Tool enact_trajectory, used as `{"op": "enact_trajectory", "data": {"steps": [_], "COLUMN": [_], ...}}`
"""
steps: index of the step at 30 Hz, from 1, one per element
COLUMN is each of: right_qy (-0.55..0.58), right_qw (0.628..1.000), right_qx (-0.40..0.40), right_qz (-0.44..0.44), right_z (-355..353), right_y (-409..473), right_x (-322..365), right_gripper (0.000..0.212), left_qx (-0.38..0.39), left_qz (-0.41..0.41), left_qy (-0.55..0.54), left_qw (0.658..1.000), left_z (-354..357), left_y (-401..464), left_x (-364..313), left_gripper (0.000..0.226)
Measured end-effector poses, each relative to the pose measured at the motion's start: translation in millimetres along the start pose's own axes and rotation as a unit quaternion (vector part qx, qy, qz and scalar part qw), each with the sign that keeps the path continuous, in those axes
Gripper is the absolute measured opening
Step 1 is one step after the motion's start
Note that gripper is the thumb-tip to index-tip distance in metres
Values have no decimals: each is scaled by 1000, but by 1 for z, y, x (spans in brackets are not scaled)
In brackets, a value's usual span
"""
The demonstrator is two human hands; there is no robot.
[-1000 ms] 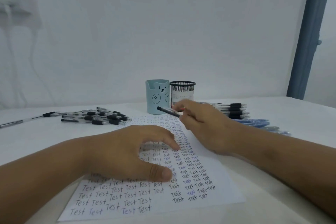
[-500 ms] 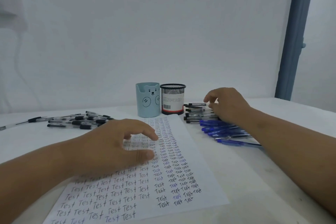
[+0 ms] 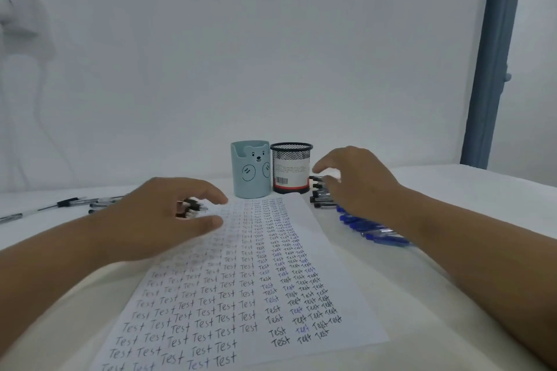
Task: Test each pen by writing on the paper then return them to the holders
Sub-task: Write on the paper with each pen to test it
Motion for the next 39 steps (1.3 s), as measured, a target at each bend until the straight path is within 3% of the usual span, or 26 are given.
{"op": "enact_trajectory", "data": {"steps": [3, 11, 16, 25, 31, 33, 35, 37, 39], "right_qy": [17, 89, 125, 159, 168, 169, 172, 173, 173], "right_qw": [994, 951, 951, 948, 947, 946, 946, 945, 945], "right_qx": [23, 186, 183, 204, 215, 220, 223, 225, 228], "right_qz": [-104, -228, -214, -185, -170, -166, -161, -161, -159], "right_z": [3, 16, 34, 33, 29, 29, 29, 28, 28], "right_y": [-7, -20, -31, -36, -37, -37, -37, -37, -37], "right_x": [40, 110, 106, 97, 96, 96, 96, 96, 95], "right_gripper": [27, 17, 12, 13, 13, 13, 14, 15, 15], "left_qx": [-40, -28, -68, -111, -129, -186, -266, -316, -313], "left_qz": [-6, -67, -37, -68, -64, -65, -76, -119, -165], "left_qy": [38, 142, 151, 137, 156, 92, -39, -201, -300], "left_qw": [998, 987, 985, 982, 977, 976, 960, 920, 886], "left_z": [-19, -36, -32, -30, -28, -31, -35, -38, -36], "left_y": [5, 8, 15, 17, 17, 16, 17, 17, 16], "left_x": [27, 98, 112, 126, 121, 111, 94, 77, 65], "left_gripper": [15, 32, 28, 18, 29, 27, 19, 15, 15]}}
Point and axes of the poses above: each hand's wrist, its own y-axis towards the middle knuckle, its own z-axis out of the palm, x = y × z, the point moved 2 cm from there along y, towards the middle knuckle, and after that the axes turned 9 degrees about -x, right-handed, at the moved point
